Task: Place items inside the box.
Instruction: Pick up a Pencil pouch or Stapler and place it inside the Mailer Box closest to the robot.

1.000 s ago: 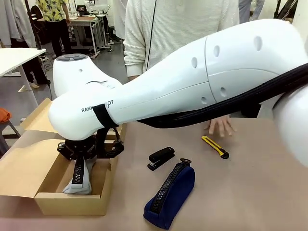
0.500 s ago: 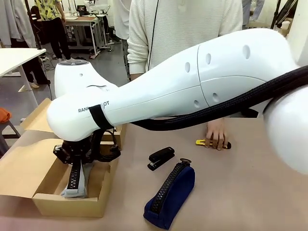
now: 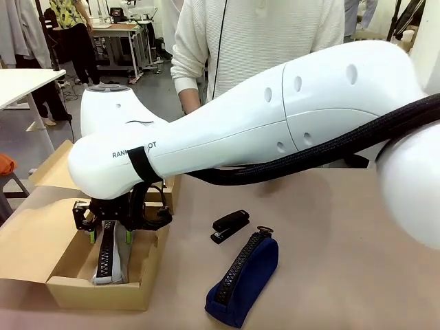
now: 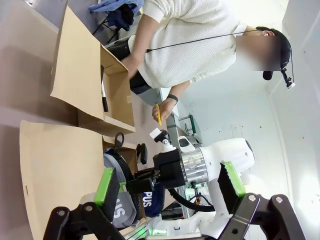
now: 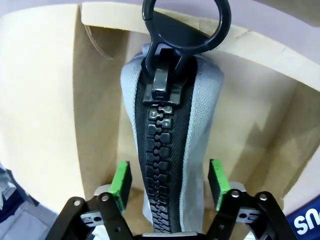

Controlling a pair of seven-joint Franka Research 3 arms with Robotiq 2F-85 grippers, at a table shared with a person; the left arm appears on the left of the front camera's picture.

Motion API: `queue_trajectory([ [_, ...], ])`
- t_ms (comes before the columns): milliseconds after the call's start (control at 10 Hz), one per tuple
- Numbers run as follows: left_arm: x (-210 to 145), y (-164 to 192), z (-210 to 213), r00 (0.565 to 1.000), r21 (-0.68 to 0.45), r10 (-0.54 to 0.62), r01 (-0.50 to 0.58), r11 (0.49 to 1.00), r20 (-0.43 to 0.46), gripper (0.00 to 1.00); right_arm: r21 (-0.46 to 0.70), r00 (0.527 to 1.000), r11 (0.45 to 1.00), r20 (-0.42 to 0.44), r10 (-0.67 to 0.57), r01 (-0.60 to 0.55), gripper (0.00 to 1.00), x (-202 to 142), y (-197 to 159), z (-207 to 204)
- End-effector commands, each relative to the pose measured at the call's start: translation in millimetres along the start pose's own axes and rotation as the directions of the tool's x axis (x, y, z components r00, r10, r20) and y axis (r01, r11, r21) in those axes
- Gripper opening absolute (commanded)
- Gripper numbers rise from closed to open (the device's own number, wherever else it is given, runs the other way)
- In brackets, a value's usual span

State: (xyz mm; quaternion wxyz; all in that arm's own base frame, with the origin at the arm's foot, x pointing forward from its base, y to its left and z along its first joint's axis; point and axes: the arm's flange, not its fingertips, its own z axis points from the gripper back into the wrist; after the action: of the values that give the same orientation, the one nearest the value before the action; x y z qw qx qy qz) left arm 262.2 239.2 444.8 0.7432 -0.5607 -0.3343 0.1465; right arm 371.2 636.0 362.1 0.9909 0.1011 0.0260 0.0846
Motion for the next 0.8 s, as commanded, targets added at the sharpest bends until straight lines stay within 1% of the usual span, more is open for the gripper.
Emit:
queue_trajectory([
  [0,1,-2,-1,1.000,-0.022,-0.016,0.017,1.000,0.012,1.00,0.020,1.000,0.999,0.004,0.030,-0.031,1.00,-2,1,5],
  [100,1,-2,-1,1.000,-0.022,-0.016,0.017,1.000,0.012,1.00,0.015,0.999,0.999,0.008,0.038,-0.038,1.00,-5,1,9],
  [200,1,-2,-1,1.000,-0.022,-0.016,0.017,1.000,0.012,1.00,0.013,0.997,0.997,0.009,0.080,-0.080,1.00,-9,0,13],
  [300,1,-2,-1,1.000,-0.022,-0.016,0.017,1.000,0.012,1.00,0.008,0.990,0.990,-0.012,0.141,-0.141,1.00,-20,1,23],
  [400,1,-2,-1,1.000,-0.022,-0.016,0.017,1.000,0.012,1.00,-0.035,0.984,0.984,-0.050,0.173,-0.175,1.00,-40,1,43],
  [500,1,-2,-1,1.000,-0.022,-0.016,0.017,1.000,0.012,1.00,-0.066,0.982,0.982,-0.079,0.169,-0.174,1.00,-65,-5,65],
  [600,1,-2,-1,1.000,-0.022,-0.016,0.017,1.000,0.012,1.00,-0.073,0.969,0.969,-0.099,0.227,-0.235,1.00,-103,-15,92],
  [700,1,-2,-1,1.000,-0.022,-0.016,0.017,1.000,0.012,1.00,-0.052,0.904,0.930,-0.259,0.340,-0.365,1.00,-139,-34,111],
])
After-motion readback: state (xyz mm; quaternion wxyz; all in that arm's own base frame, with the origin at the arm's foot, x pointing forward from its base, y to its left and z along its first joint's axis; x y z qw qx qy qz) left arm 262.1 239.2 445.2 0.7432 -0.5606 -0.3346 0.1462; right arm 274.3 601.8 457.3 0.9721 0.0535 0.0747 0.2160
